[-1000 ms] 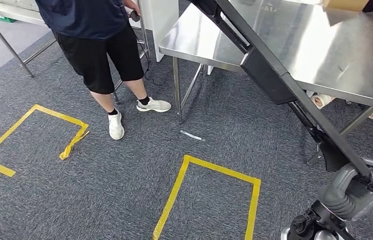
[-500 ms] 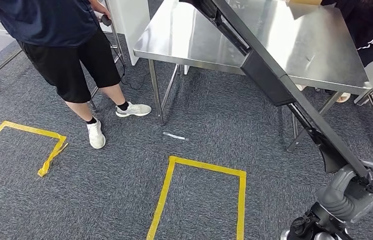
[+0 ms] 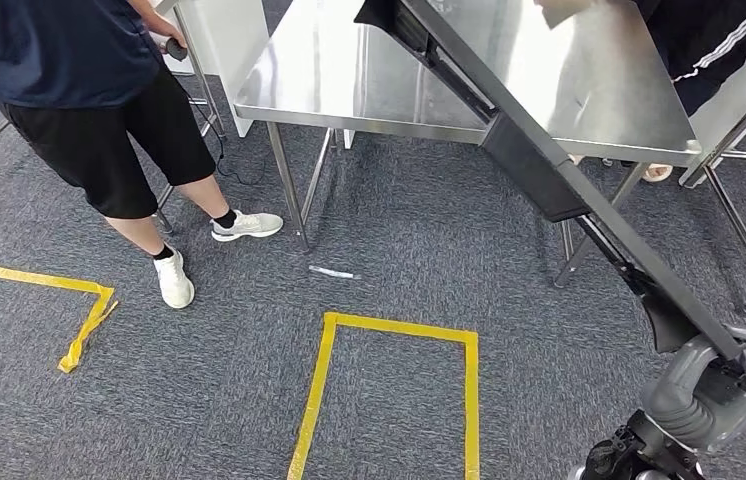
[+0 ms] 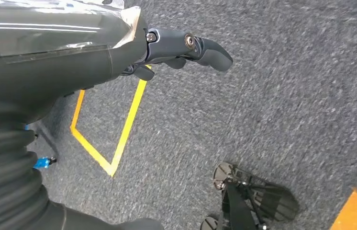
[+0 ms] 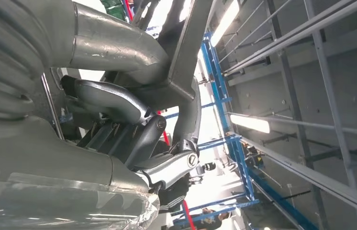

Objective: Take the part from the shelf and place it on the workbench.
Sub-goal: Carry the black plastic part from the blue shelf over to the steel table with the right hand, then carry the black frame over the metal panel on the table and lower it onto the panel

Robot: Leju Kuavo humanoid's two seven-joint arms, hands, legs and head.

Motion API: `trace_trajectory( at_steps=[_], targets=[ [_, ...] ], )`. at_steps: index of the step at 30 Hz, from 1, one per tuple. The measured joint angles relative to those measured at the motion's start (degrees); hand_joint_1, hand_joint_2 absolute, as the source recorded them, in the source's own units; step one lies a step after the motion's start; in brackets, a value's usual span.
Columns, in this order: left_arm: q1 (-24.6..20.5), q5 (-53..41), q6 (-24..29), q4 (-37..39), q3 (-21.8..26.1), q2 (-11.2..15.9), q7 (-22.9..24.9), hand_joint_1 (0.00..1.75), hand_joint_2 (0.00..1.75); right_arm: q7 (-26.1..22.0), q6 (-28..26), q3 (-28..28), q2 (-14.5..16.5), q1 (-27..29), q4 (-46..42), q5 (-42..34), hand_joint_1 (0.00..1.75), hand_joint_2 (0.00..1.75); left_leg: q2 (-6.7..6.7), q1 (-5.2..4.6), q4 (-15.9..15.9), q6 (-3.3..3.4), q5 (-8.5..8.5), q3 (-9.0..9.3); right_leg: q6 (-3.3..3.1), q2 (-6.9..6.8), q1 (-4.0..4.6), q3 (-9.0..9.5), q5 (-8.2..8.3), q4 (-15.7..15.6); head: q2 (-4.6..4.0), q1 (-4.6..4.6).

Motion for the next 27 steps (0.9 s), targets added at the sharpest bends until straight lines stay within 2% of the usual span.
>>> trace_trajectory(
  at_steps=[1, 6, 10, 12, 22, 27],
  targets=[
    [0.0, -0.02, 0.0, 0.0, 0.0, -0.01, -0.01, 0.0, 1.75, 0.0, 0.01, -0.06, 0.0, -0.01, 0.0, 0.02, 1.75, 1.75, -0.03, 0.07, -0.11, 0.15, 0.16, 0.06, -0.03, 0.01, 0.16, 0.02, -0.01, 0.0, -0.01, -0.02],
    [-0.01, -0.2, -0.04, 0.0, 0.03, -0.02, -0.03, 0.0, 1.75, 0.0, 0.04, -0.22, 0.01, -0.05, 0.01, 0.46, 1.75, 1.75, -0.04, 0.3, -0.61, -0.64, 0.52, 0.23, -0.68, 0.02, 0.52, -0.03, -0.01, 0.05, 0.0, -0.02],
    [-0.01, -0.26, -0.44, 0.0, 0.06, -0.02, -0.26, 0.0, 1.75, 0.0, 0.05, -0.28, -0.02, -0.08, 0.02, 0.64, 1.75, 1.75, -0.04, 0.47, -0.73, -1.95, 0.58, 0.26, -0.84, 0.01, 0.7, -0.11, 0.0, 0.11, -0.01, 0.0],
    [-0.01, -0.27, -0.82, 0.0, 0.06, -0.02, -0.4, 0.0, 1.75, 0.0, 0.05, -0.31, -0.02, -0.11, 0.02, 0.78, 1.75, 1.75, -0.04, 0.47, -0.74, -2.12, 0.6, 0.26, -0.84, 0.01, 0.7, -0.12, 0.0, 0.11, -0.01, 0.0],
    [-0.02, -0.27, -1.04, 0.0, 0.17, 0.09, -0.47, 0.0, 1.75, -0.04, 0.05, -0.33, -0.02, -0.31, 0.08, 1.53, 1.75, 1.75, -0.04, -0.01, -0.71, -2.14, 0.6, 0.25, -0.82, -0.01, 0.33, -0.1, 0.03, 0.11, 0.0, 0.01],
    [-0.03, -0.38, -0.96, 0.0, 0.19, 0.36, -0.48, 0.0, 1.75, -0.04, 0.05, -0.26, 0.06, -0.46, 0.21, 1.79, 1.75, 1.75, -0.12, -0.22, -0.14, -1.24, 0.2, -0.08, -0.39, -0.01, -0.17, -0.07, 0.28, -0.12, -0.01, -0.03]
  ],
)
